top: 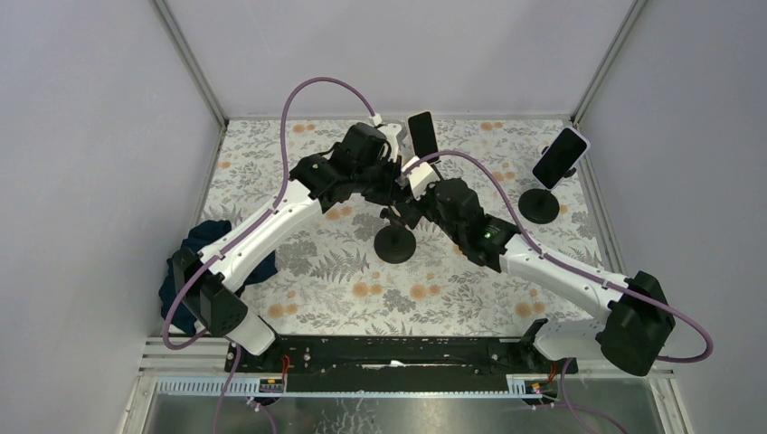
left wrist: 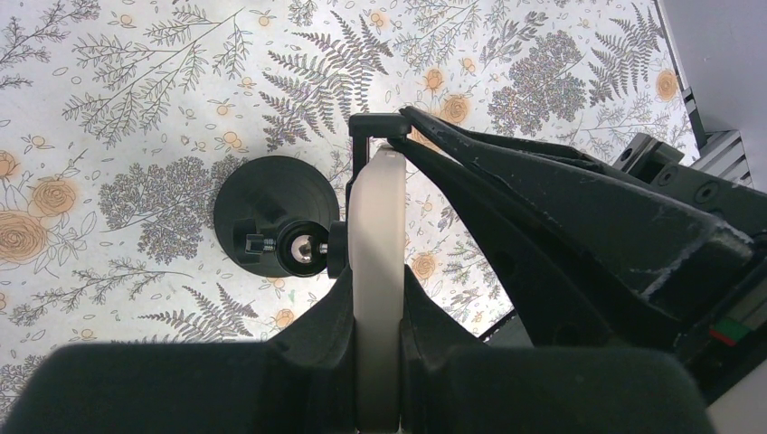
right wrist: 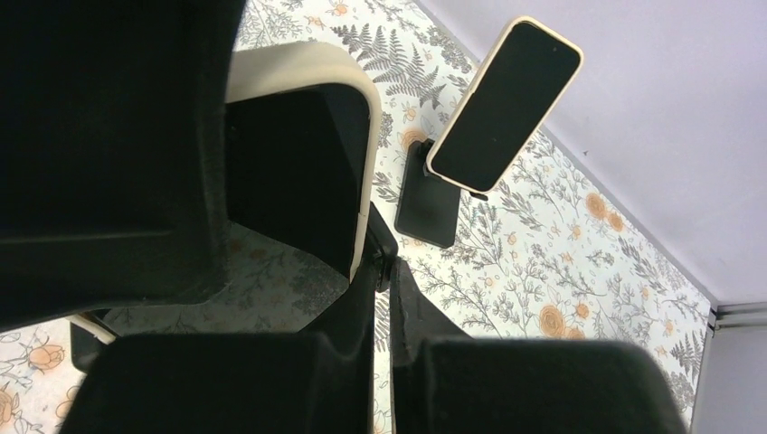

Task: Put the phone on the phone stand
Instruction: Install the phone on the phone stand.

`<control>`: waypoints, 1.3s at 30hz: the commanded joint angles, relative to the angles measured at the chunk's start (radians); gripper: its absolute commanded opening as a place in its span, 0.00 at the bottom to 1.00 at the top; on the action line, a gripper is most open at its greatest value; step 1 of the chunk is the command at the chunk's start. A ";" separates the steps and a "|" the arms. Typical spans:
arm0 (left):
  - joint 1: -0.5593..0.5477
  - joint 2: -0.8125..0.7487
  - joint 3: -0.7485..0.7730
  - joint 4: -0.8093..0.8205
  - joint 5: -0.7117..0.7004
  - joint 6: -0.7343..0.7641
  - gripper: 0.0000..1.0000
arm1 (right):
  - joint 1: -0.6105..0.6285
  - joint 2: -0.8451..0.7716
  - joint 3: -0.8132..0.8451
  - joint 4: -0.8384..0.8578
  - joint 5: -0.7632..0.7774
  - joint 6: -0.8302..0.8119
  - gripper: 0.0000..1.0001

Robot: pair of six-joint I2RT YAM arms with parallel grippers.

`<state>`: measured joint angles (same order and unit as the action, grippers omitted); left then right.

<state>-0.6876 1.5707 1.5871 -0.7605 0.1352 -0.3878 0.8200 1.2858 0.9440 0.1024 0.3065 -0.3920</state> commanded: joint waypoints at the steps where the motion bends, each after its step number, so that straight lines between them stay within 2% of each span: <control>1: 0.021 0.074 -0.049 -0.212 -0.189 0.033 0.00 | 0.045 -0.028 -0.036 0.014 0.037 -0.021 0.00; 13: 0.020 0.074 -0.044 -0.207 -0.188 0.029 0.00 | 0.099 -0.031 -0.069 0.027 0.066 -0.024 0.00; 25: 0.024 0.070 -0.047 -0.200 -0.192 0.035 0.00 | 0.100 -0.031 -0.025 -0.056 -0.010 0.043 0.00; 39: 0.045 0.067 -0.077 -0.180 -0.194 0.076 0.00 | 0.100 0.009 -0.007 -0.025 0.030 0.099 0.00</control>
<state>-0.6899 1.5692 1.5902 -0.7780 0.1356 -0.3866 0.8734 1.2785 0.9134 0.1398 0.4042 -0.3386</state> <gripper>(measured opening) 0.199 0.041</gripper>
